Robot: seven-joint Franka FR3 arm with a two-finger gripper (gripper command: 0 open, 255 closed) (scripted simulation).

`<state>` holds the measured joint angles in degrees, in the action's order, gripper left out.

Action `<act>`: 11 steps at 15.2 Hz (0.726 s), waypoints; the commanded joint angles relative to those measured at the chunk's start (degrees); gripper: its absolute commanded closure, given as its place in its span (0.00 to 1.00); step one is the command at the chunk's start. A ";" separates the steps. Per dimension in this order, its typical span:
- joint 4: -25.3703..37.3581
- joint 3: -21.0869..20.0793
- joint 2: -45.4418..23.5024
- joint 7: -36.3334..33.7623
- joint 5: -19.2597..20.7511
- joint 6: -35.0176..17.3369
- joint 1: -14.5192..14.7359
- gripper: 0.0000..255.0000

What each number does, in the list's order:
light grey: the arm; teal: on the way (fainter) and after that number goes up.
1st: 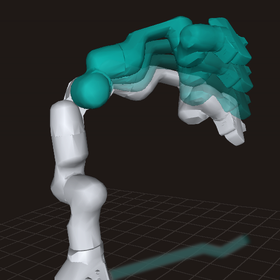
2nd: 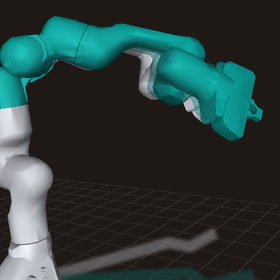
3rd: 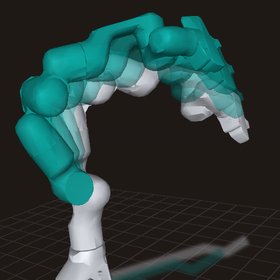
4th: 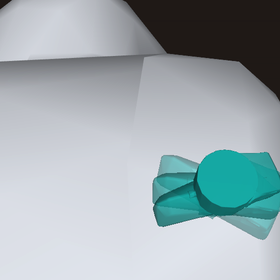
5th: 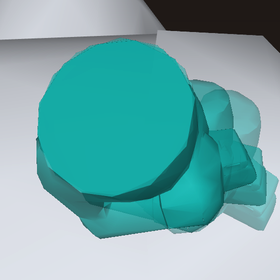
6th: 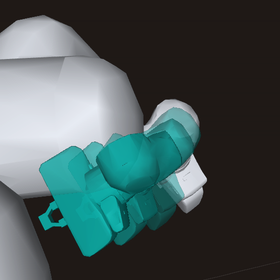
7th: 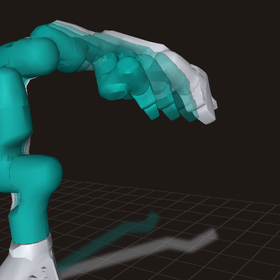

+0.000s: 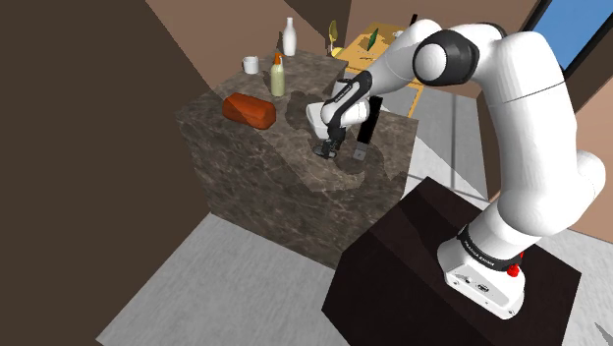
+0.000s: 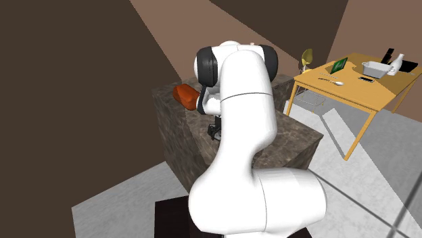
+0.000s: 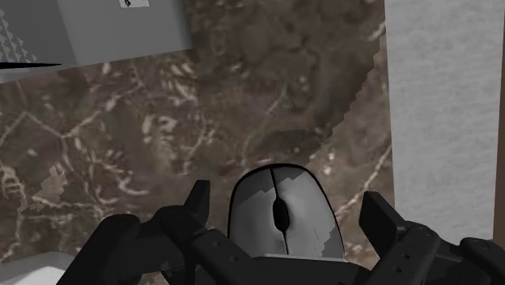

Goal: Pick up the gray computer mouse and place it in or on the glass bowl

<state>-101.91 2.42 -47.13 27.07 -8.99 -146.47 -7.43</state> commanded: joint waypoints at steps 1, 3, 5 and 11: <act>0.08 -0.01 -0.12 0.02 -0.01 -0.07 -0.02 0.00; 0.08 -0.01 -0.13 0.02 -0.01 -0.07 -0.02 0.00; 0.08 -0.01 -0.12 0.02 -0.01 -0.06 -0.02 0.00; 0.07 -0.01 -0.12 0.01 -0.01 -0.06 -0.01 1.00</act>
<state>-101.83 2.43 -47.23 27.09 -8.99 -146.52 -7.45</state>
